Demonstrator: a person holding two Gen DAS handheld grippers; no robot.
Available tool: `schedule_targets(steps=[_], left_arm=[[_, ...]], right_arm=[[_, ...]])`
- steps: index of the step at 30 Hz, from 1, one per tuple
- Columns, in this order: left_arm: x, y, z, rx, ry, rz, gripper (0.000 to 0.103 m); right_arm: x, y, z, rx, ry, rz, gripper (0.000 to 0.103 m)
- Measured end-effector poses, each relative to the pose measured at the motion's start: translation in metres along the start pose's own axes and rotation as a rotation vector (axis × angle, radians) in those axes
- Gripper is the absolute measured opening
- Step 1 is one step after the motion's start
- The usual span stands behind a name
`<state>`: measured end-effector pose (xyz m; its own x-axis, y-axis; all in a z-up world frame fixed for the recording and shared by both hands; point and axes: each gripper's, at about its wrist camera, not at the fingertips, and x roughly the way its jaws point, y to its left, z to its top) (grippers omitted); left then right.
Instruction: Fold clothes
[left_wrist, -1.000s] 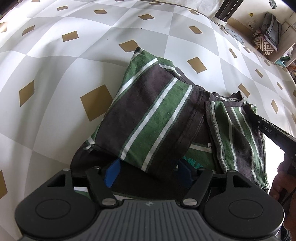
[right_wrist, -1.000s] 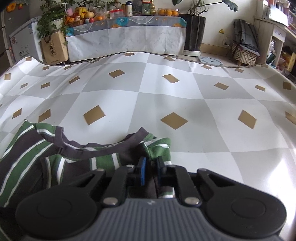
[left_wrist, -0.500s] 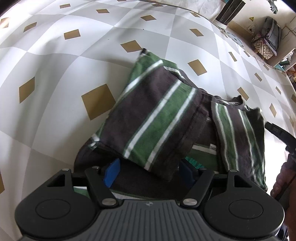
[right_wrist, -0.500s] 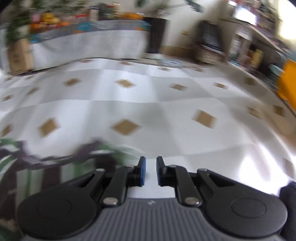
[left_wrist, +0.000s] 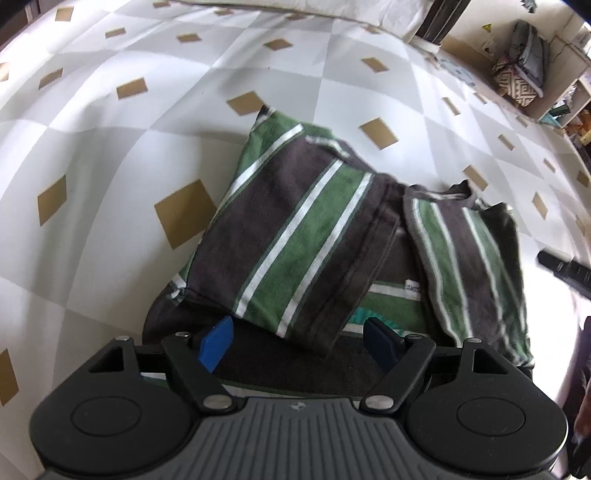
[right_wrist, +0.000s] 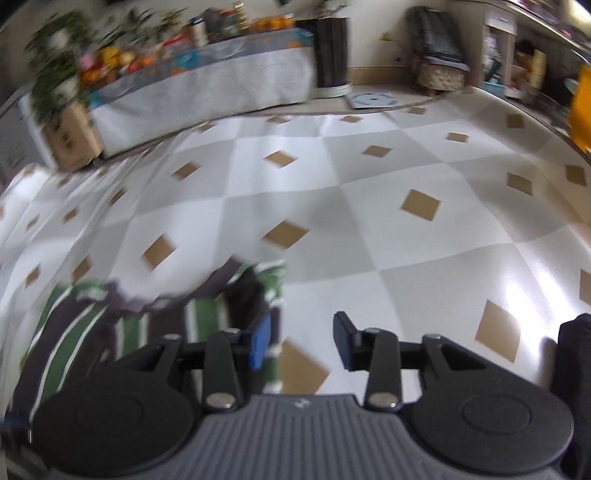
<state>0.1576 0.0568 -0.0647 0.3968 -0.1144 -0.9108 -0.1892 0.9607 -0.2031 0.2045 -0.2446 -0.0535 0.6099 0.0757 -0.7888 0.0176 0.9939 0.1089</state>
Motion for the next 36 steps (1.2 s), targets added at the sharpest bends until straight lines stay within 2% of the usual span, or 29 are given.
schedule_targets(steps=[6,9,12,20,27,36], left_arm=[[-0.011,0.006,-0.003,0.005,-0.003,0.007,0.077],[-0.016,0.009,-0.007,0.023,0.004,0.004,0.077],[-0.02,0.011,-0.017,0.058,0.008,-0.007,0.077],[-0.033,0.01,-0.055,0.177,-0.01,0.035,0.077],[-0.046,0.007,-0.09,0.174,0.004,-0.018,0.077],[-0.051,0.007,-0.121,0.19,0.007,-0.008,0.077]], right_arm=[[-0.014,0.02,-0.03,-0.075,0.118,0.039,0.045],[-0.018,0.027,-0.043,-0.118,0.144,-0.009,0.046],[-0.024,0.025,-0.053,-0.092,0.163,-0.022,0.047],[-0.056,0.02,-0.074,0.024,0.151,-0.048,0.051],[-0.085,0.027,-0.106,0.069,0.136,-0.014,0.053],[-0.101,0.042,-0.143,0.062,0.164,-0.001,0.054]])
